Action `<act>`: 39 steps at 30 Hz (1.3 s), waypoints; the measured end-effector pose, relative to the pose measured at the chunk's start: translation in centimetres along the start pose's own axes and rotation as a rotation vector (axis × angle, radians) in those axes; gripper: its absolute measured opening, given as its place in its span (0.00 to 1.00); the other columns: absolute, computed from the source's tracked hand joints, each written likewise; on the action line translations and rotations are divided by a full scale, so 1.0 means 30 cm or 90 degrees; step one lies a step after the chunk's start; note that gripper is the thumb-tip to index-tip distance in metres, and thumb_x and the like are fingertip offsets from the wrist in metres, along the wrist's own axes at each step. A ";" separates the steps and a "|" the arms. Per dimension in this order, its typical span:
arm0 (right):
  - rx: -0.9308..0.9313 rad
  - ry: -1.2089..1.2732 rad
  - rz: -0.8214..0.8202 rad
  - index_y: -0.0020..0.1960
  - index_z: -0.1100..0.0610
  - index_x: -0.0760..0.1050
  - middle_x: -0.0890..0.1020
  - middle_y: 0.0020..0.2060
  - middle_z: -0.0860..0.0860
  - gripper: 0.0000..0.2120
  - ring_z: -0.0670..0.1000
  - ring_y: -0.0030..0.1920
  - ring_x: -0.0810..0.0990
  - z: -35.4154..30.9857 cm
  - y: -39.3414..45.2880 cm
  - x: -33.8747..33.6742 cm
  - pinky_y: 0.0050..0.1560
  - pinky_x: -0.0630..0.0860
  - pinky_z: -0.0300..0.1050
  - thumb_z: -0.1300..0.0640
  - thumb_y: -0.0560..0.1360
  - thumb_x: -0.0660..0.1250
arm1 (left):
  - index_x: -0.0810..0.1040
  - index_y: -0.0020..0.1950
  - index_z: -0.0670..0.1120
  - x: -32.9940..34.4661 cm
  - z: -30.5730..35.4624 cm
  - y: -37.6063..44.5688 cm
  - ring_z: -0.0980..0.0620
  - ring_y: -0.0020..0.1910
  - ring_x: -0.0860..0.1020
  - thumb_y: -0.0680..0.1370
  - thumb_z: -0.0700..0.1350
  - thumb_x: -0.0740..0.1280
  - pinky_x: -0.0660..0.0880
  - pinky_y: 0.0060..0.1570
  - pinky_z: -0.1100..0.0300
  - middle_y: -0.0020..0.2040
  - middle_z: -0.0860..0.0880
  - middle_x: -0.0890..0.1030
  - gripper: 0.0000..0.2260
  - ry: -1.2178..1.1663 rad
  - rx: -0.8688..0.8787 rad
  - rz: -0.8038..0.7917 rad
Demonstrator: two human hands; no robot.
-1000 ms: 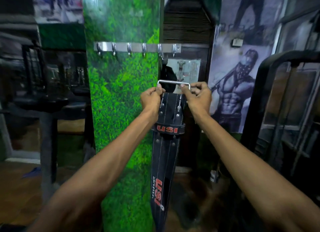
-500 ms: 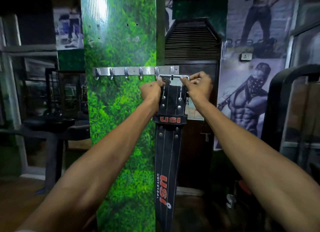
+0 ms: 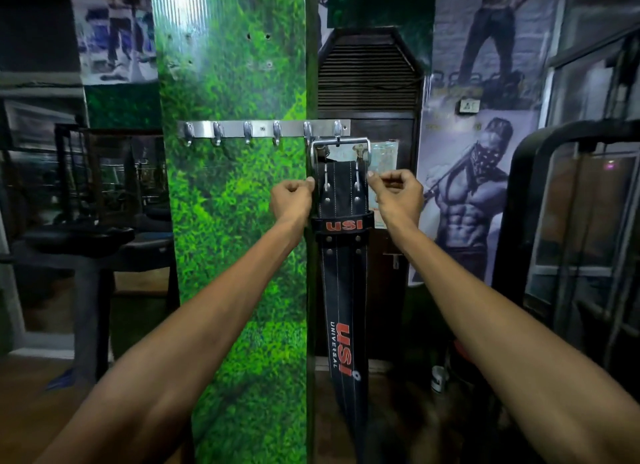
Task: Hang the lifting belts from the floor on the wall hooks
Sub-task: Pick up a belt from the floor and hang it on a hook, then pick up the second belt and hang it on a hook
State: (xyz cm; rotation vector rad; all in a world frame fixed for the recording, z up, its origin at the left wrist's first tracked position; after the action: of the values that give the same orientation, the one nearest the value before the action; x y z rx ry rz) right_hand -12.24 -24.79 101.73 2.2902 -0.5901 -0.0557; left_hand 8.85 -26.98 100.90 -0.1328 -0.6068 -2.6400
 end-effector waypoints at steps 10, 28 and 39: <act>0.179 -0.076 -0.008 0.43 0.53 0.78 0.82 0.35 0.49 0.10 0.48 0.35 0.82 0.204 -0.482 -0.086 0.36 0.82 0.47 0.49 0.73 0.77 | 0.78 0.40 0.51 -0.183 -0.292 -0.251 0.51 0.39 0.80 0.70 0.42 0.77 0.80 0.47 0.53 0.38 0.51 0.82 0.09 0.074 -0.058 -0.101; 0.613 -0.268 -0.152 0.37 0.50 0.77 0.83 0.35 0.53 0.10 0.54 0.37 0.82 0.851 -1.761 -0.428 0.38 0.79 0.50 0.47 0.69 0.75 | 0.77 0.31 0.52 -0.643 -1.403 -1.265 0.49 0.37 0.80 0.63 0.38 0.68 0.77 0.47 0.57 0.31 0.52 0.79 0.08 0.238 -0.454 -0.169; 0.741 -0.319 -0.283 0.44 0.57 0.80 0.84 0.30 0.48 0.16 0.42 0.31 0.84 1.307 -2.425 -0.615 0.40 0.84 0.52 0.43 0.72 0.74 | 0.81 0.40 0.48 -0.882 -1.907 -1.775 0.56 0.38 0.82 0.65 0.54 0.68 0.80 0.42 0.57 0.36 0.55 0.83 0.11 0.462 -0.488 -0.282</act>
State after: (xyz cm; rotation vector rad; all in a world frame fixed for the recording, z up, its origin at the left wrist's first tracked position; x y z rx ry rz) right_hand -8.20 1.12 21.23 3.5572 -0.3591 -0.6707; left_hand 10.20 1.58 23.49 0.7816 0.6880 -2.8847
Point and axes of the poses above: each hand's wrist, its own y-axis towards the middle knuckle, its own x-axis out of the palm, z = x × y, the point moved 4 cm from there along y, towards the middle knuckle
